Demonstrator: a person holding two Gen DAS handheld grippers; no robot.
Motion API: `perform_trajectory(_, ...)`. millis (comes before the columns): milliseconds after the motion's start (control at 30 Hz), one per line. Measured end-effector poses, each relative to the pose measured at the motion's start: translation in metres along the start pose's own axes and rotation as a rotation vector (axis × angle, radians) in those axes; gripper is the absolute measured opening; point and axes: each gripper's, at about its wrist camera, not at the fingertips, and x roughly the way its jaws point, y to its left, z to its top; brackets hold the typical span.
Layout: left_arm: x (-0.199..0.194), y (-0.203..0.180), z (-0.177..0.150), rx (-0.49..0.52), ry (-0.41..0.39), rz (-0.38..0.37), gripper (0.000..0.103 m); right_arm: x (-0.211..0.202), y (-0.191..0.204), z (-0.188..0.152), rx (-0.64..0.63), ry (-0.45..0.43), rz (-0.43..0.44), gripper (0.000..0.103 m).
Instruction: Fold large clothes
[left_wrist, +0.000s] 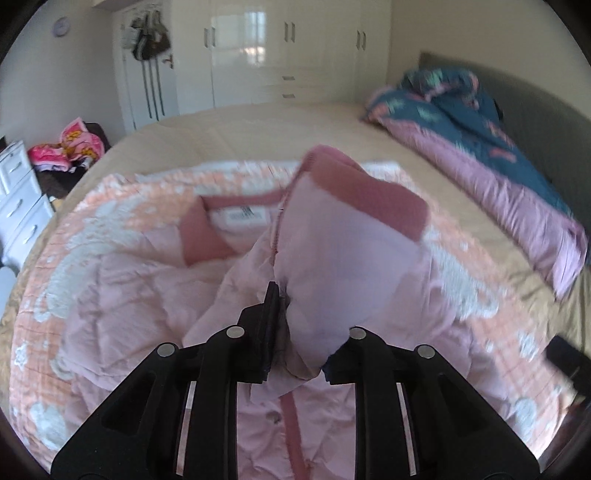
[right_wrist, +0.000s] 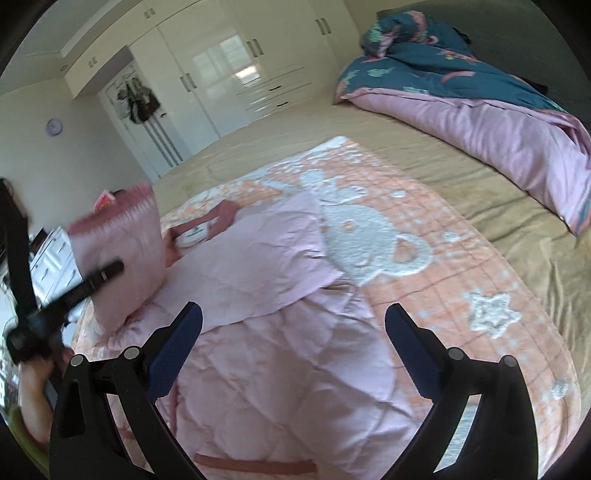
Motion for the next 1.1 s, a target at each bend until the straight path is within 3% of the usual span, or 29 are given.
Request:
perform_trajectory(133, 0.019, -0.022, -0.017, 0.081, 0.076, 0.008, 0.022, -0.002, -0.018, -0.001, 0.034, -0.002, -0.021, 0.099)
perform_trajectory(200, 0.026, -0.032, -0.026, 0.127, 0.108, -0.001, 0.033, -0.002, -0.024, -0.001, 0.048, -0.001, -0.031, 0.099)
perform_trajectory(267, 0.030, -0.039, -0.034, 0.169, 0.139, -0.005, 0.050, -0.003, -0.027, -0.002, 0.057, -0.002, -0.035, 0.099)
perform_trajectory(333, 0.032, -0.045, -0.043, 0.216, 0.173, -0.003, 0.057, -0.002, -0.029, -0.002, 0.061, 0.001, -0.036, 0.099)
perform_trajectory(433, 0.029, -0.052, -0.057, 0.282, 0.247, -0.047, 0.082, 0.000, -0.029, -0.002, 0.066, 0.005, -0.029, 0.099)
perform_trajectory(533, 0.016, -0.052, -0.067, 0.300, 0.264, -0.116, 0.091, 0.006, -0.023, -0.002, 0.073, 0.019, -0.005, 0.099)
perform_trajectory(733, -0.008, -0.010, -0.065, 0.207, 0.241, -0.145, 0.094, 0.032, 0.006, -0.009, 0.079, 0.095, 0.087, 0.099)
perform_trajectory(900, -0.016, 0.055, -0.048, 0.058, 0.199, -0.070, 0.094, 0.065, 0.043, -0.023, 0.058, 0.184, 0.163, 0.099)
perform_trajectory(1100, -0.022, 0.131, -0.041, -0.125, 0.163, -0.030, 0.094, 0.109, 0.079, -0.040, 0.073, 0.257, 0.203, 0.099)
